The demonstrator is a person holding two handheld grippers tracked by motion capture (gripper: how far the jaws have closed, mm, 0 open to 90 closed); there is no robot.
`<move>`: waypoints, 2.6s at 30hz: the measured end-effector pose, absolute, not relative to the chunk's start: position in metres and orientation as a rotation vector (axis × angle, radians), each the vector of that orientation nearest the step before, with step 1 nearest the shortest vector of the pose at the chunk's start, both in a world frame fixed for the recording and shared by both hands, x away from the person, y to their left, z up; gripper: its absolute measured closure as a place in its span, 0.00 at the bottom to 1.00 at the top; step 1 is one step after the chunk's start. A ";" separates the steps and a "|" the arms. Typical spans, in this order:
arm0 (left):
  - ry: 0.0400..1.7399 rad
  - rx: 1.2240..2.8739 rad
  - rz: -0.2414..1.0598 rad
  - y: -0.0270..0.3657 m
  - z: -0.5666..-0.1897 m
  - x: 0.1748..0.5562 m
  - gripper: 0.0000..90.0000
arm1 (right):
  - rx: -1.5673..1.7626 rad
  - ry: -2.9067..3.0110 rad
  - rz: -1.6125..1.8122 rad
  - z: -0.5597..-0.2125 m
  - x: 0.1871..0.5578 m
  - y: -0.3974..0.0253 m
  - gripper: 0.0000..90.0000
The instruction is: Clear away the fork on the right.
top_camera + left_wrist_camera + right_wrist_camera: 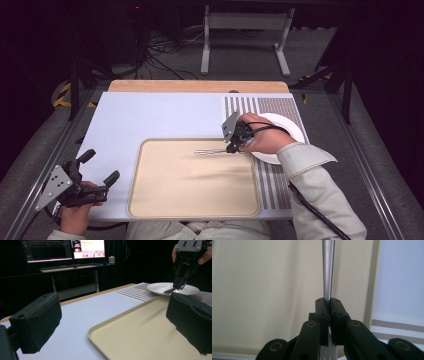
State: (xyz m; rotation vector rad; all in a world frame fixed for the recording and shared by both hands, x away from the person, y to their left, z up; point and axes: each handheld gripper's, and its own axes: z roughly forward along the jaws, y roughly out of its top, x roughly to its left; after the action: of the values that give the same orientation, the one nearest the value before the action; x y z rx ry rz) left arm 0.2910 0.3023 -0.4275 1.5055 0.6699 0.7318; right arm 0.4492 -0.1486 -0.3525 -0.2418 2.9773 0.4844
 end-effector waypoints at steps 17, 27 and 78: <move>0.671 1.506 0.731 0.302 -0.428 0.291 0.01 | -0.248 3.032 0.456 -0.378 0.456 -0.135 0.96; 0.670 1.506 0.731 0.303 -0.428 0.291 0.01 | -0.266 3.075 0.423 -0.395 0.459 -0.128 0.96; 0.668 1.505 0.730 0.303 -0.427 0.291 0.01 | -0.298 3.081 0.577 -0.396 0.455 -0.107 1.00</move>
State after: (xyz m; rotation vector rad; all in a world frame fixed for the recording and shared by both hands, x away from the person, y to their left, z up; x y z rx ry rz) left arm 0.2908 0.3032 -0.4273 1.5052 0.6678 0.7301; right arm 0.4549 -0.1068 -0.3956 -0.2976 3.0807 0.5769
